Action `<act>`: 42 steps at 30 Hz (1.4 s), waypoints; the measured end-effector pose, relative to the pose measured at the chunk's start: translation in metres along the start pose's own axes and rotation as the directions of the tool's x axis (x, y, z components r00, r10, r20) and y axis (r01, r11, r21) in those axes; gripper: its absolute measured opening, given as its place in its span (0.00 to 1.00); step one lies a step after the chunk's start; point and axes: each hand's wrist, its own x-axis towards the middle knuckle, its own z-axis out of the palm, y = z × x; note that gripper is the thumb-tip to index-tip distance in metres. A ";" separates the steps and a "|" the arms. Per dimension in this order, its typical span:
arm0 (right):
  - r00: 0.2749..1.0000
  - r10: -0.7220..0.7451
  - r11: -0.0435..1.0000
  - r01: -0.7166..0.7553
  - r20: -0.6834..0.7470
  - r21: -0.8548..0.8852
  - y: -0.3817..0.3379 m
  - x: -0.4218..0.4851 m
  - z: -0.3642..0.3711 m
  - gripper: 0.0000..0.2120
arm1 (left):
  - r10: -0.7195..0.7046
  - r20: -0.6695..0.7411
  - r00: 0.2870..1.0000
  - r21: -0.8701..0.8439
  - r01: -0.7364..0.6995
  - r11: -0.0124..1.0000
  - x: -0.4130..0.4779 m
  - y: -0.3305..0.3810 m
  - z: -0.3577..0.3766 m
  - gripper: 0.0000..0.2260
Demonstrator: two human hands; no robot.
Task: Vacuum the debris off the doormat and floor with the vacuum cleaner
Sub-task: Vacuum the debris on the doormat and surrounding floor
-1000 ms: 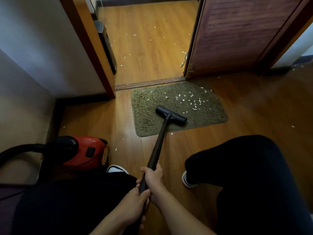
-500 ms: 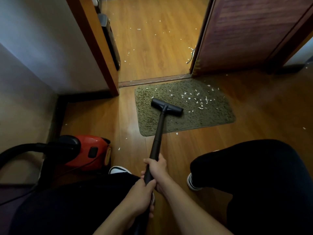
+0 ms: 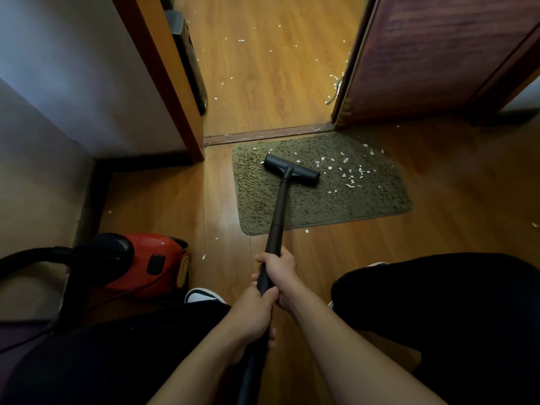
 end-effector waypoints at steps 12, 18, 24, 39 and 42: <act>0.999 0.012 0.999 -0.010 -0.038 0.039 0.048 -0.038 -0.010 0.16 | -0.030 -0.023 0.999 0.130 0.033 0.991 -0.043 -0.033 0.009 0.17; 0.991 0.018 0.993 -0.003 -0.129 0.118 0.050 -0.040 -0.035 0.25 | -0.031 0.080 0.996 0.214 0.013 0.977 -0.045 -0.022 0.024 0.09; 0.981 0.004 0.985 0.030 -0.193 0.171 0.031 -0.028 -0.064 0.21 | -0.005 0.196 0.981 0.288 -0.053 0.956 -0.027 0.004 0.043 0.11; 0.975 0.004 0.974 0.047 -0.224 0.222 -0.042 0.035 -0.109 0.18 | 0.010 0.174 0.985 0.241 -0.053 0.969 0.038 0.072 0.084 0.11; 0.972 -0.004 0.971 0.060 -0.236 0.231 -0.053 0.046 -0.118 0.16 | 0.014 0.179 0.984 0.228 -0.055 0.972 0.045 0.084 0.091 0.10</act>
